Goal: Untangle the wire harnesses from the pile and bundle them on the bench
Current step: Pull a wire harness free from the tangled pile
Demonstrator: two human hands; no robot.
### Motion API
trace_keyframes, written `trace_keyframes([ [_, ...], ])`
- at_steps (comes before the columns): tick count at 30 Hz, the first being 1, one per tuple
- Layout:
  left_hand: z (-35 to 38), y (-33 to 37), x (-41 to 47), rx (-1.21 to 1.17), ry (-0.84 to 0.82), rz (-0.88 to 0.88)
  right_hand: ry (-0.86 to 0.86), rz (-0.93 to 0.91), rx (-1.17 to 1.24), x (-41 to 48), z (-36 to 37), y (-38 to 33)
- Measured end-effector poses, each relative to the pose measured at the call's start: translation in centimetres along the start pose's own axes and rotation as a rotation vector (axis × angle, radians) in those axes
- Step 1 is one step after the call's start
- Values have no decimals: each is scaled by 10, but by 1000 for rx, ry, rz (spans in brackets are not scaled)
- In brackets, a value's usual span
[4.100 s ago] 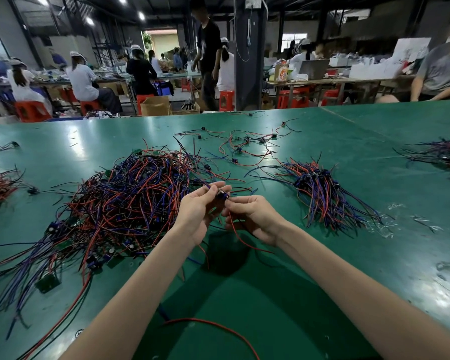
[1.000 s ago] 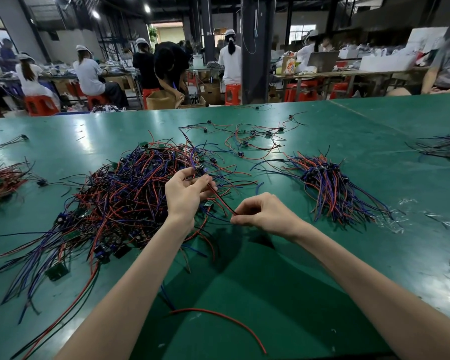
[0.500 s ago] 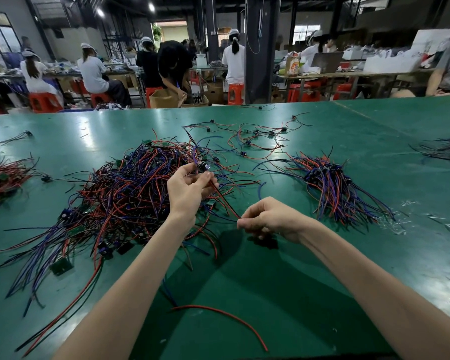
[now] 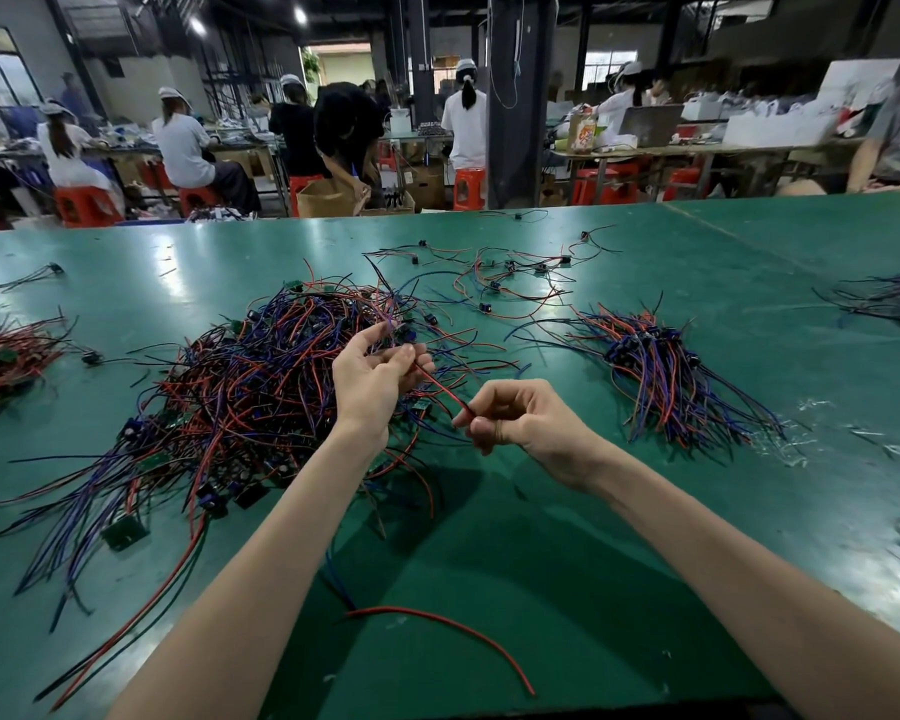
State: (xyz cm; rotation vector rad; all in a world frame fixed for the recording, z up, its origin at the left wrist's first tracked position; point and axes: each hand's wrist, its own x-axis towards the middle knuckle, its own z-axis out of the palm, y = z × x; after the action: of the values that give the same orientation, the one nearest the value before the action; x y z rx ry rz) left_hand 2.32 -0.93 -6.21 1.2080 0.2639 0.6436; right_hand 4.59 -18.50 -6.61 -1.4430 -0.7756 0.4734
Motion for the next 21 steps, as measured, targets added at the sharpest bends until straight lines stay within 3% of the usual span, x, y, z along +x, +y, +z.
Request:
trace_keyframes([
  [4, -2, 5, 0, -108, 41, -45, -44, 254, -64, 2, 0, -1],
  [7, 2, 6, -4, -154, 18, -61, 29, 437, -30, 4, 0, 1],
  [10, 6, 8, -6, -215, -31, -98, 112, 507, 17, 5, -4, 1],
  [16, 8, 13, -6, -274, -53, -147, 190, 443, -107, 5, -5, 7],
  [21, 0, 16, -1, -200, 43, -121, 73, 161, -336, 4, 2, 5],
])
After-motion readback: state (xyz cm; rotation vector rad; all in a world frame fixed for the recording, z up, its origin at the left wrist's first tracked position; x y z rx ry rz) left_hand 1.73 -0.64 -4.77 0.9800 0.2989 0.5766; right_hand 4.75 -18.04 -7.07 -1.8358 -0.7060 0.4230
